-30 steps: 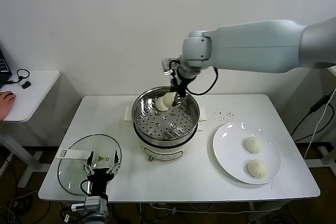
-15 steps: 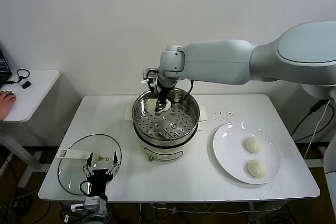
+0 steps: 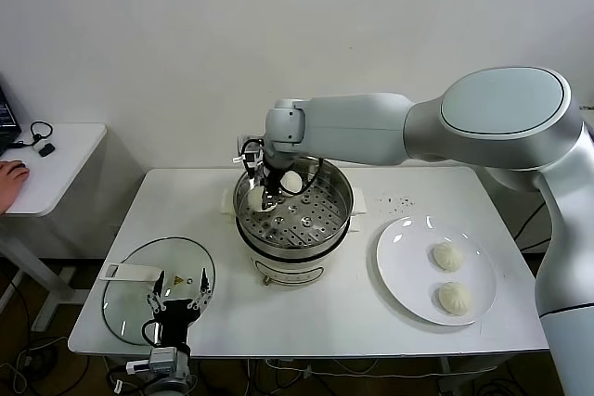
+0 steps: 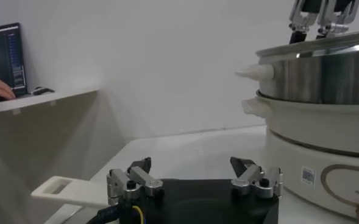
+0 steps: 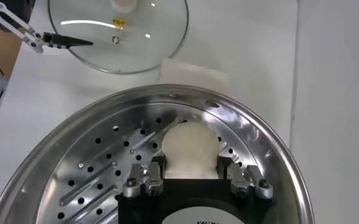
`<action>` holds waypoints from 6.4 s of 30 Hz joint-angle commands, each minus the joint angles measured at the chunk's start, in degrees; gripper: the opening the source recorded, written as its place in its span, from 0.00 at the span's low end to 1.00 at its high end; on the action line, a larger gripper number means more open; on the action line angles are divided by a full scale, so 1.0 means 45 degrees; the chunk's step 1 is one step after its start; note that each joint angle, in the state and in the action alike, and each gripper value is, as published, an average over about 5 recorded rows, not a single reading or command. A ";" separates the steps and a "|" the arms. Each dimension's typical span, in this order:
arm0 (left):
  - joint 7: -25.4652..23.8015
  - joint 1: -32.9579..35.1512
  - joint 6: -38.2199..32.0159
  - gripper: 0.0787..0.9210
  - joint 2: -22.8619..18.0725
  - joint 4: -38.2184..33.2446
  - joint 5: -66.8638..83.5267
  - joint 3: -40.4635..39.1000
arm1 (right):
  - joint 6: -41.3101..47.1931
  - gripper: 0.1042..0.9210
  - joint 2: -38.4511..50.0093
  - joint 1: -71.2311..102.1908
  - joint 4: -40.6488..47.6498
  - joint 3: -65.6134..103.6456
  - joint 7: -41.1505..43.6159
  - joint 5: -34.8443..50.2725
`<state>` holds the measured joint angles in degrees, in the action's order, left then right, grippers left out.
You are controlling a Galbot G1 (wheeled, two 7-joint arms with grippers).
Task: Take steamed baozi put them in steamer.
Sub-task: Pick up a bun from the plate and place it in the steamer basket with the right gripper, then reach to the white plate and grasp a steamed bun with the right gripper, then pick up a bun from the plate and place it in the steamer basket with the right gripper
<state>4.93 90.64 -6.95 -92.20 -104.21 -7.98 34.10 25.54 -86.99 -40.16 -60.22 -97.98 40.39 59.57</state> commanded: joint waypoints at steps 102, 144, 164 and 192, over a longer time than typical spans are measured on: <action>0.0095 0.0368 -0.0241 0.88 -0.0623 0.0183 -0.0448 0.0094 | -0.3139 0.88 1.2446 0.0162 -0.5250 -0.2724 0.2473 -0.7064; 0.0098 0.0277 -0.0311 0.88 -0.0623 0.0359 -0.0390 0.0148 | -0.3141 0.84 1.1630 0.1728 -0.4328 -0.1959 0.2241 -0.7676; 0.0074 0.0239 -0.0293 0.88 -0.0623 0.0288 -0.0422 0.0106 | -0.3429 0.46 1.1354 -0.1044 -0.5019 -0.3211 0.2397 -0.7024; 0.0056 0.0219 -0.0243 0.88 -0.0623 0.0272 -0.0701 -0.0151 | -0.9713 0.42 0.6980 -0.6177 -0.5096 -0.2742 0.3227 -0.6349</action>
<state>5.15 91.62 -8.00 -92.20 -103.05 -10.92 33.40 -4.53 -49.18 -63.30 -83.58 -112.06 54.50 31.91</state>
